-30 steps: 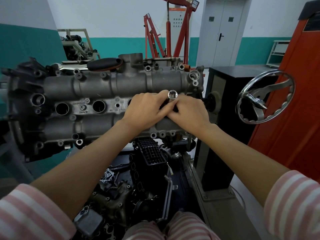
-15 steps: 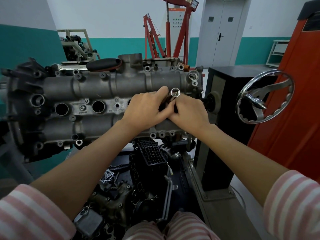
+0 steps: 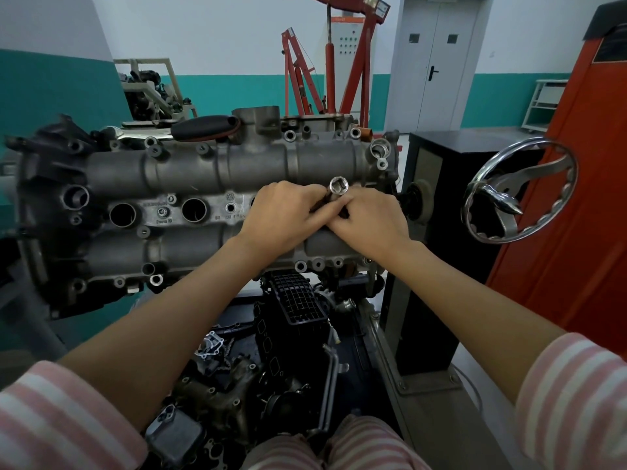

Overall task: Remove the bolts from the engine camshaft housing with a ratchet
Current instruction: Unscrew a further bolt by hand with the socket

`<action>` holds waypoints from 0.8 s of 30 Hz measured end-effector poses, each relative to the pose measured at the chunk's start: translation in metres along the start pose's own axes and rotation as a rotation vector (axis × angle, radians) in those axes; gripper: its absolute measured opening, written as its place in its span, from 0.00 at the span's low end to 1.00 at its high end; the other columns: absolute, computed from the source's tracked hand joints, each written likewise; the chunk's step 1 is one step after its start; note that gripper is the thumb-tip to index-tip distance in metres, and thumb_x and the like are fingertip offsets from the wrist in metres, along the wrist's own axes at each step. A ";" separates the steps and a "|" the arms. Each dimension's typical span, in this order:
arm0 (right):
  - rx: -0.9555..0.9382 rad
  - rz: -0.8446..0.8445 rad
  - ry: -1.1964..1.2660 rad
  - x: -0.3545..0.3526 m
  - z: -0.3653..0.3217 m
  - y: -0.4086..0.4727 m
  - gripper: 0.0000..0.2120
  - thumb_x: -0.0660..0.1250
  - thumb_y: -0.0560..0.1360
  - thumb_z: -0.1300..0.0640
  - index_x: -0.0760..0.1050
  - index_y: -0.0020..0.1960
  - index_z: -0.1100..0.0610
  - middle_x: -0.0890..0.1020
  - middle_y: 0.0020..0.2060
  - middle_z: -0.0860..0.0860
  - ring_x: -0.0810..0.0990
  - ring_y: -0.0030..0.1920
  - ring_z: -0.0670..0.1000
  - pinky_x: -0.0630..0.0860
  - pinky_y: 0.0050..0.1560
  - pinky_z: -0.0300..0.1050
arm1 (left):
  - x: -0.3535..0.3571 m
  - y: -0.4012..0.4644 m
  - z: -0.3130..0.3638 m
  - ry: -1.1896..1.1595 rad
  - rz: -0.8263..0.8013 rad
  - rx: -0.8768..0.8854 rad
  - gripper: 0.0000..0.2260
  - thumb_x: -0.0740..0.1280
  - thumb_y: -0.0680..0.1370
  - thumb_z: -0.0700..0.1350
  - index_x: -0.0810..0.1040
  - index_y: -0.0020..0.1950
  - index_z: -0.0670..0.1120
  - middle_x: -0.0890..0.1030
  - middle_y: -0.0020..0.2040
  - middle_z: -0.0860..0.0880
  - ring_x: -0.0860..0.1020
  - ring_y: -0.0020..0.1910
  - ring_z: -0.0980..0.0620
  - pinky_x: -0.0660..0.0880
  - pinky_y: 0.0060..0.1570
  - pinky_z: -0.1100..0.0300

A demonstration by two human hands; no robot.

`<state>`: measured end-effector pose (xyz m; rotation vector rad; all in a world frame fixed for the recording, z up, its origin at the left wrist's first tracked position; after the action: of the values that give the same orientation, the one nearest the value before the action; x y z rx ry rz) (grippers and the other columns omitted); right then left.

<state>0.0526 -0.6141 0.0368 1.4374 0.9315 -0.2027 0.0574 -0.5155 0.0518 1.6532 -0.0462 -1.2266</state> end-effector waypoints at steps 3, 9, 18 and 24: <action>-0.034 0.025 0.049 -0.005 -0.003 -0.002 0.09 0.63 0.72 0.54 0.69 0.33 0.50 0.79 0.30 0.50 0.65 0.30 0.44 0.54 0.27 0.34 | 0.000 0.000 0.003 0.019 -0.003 0.018 0.28 0.50 0.75 0.63 0.75 0.38 0.40 0.74 0.27 0.47 0.73 0.27 0.47 0.68 0.28 0.54; 0.027 -0.112 -0.055 0.007 0.005 0.002 0.15 0.56 0.75 0.47 0.68 0.51 0.59 0.78 0.36 0.50 0.77 0.33 0.51 0.70 0.31 0.44 | 0.000 0.001 0.003 -0.004 0.023 0.021 0.17 0.52 0.76 0.55 0.71 0.45 0.42 0.74 0.32 0.50 0.74 0.29 0.45 0.66 0.28 0.57; -0.005 -0.070 -0.039 0.001 0.000 0.000 0.11 0.61 0.75 0.50 0.77 0.40 0.55 0.81 0.37 0.50 0.77 0.37 0.51 0.57 0.29 0.40 | 0.001 0.001 -0.002 -0.017 -0.005 -0.002 0.23 0.61 0.78 0.56 0.76 0.34 0.38 0.74 0.25 0.44 0.73 0.26 0.45 0.66 0.28 0.56; 0.022 -0.116 -0.046 0.005 0.002 0.001 0.13 0.59 0.75 0.46 0.69 0.46 0.57 0.76 0.36 0.47 0.75 0.35 0.49 0.67 0.32 0.44 | -0.001 0.000 0.003 -0.033 0.004 -0.001 0.22 0.51 0.75 0.59 0.70 0.40 0.42 0.70 0.26 0.53 0.70 0.26 0.49 0.63 0.27 0.58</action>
<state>0.0576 -0.6138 0.0337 1.3947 0.9784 -0.3312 0.0546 -0.5166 0.0528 1.6314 -0.0688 -1.2510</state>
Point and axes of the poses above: each hand's wrist, its own y-axis towards the middle knuckle, its own x-axis out of the palm, z = x × y, the point moved 7 cm from there along y, towards the middle knuckle
